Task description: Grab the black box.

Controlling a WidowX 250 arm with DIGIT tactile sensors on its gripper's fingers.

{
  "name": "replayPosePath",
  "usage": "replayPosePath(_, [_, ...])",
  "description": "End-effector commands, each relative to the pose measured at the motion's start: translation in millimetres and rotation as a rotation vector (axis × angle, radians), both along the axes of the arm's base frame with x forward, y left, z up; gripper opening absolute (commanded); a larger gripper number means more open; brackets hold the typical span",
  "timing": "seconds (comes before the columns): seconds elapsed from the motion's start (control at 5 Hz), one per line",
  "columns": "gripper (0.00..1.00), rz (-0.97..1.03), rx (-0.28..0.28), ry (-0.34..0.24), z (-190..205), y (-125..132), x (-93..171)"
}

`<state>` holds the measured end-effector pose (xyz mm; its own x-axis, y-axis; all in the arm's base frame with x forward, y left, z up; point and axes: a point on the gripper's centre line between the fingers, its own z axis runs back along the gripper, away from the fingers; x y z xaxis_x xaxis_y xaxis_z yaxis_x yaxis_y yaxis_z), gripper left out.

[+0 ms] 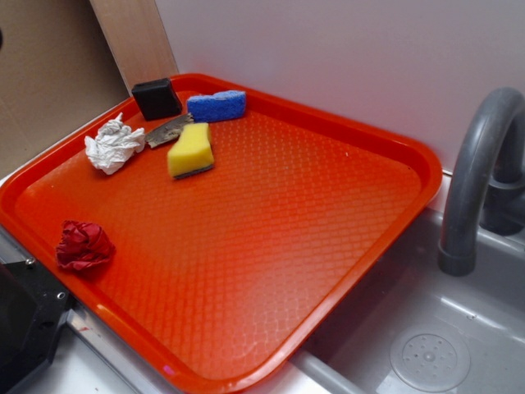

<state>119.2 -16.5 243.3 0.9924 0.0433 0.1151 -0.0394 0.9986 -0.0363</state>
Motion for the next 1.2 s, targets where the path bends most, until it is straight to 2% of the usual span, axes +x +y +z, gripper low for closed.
replayPosePath(0.0, [1.00, 0.000, 0.000, 0.000, 0, 0, 0])
replayPosePath(0.2, [1.00, 0.041, 0.239, 0.258, -36, 48, 25])
replayPosePath(0.4, [1.00, -0.207, 0.305, 0.258, -53, 91, 47])
replayPosePath(0.6, [1.00, -0.294, 0.207, 0.056, -73, 127, 67])
replayPosePath(0.8, [1.00, -0.320, 0.159, -0.058, -85, 160, 86])
replayPosePath(1.0, [1.00, -0.337, 0.116, -0.086, -101, 174, 112])
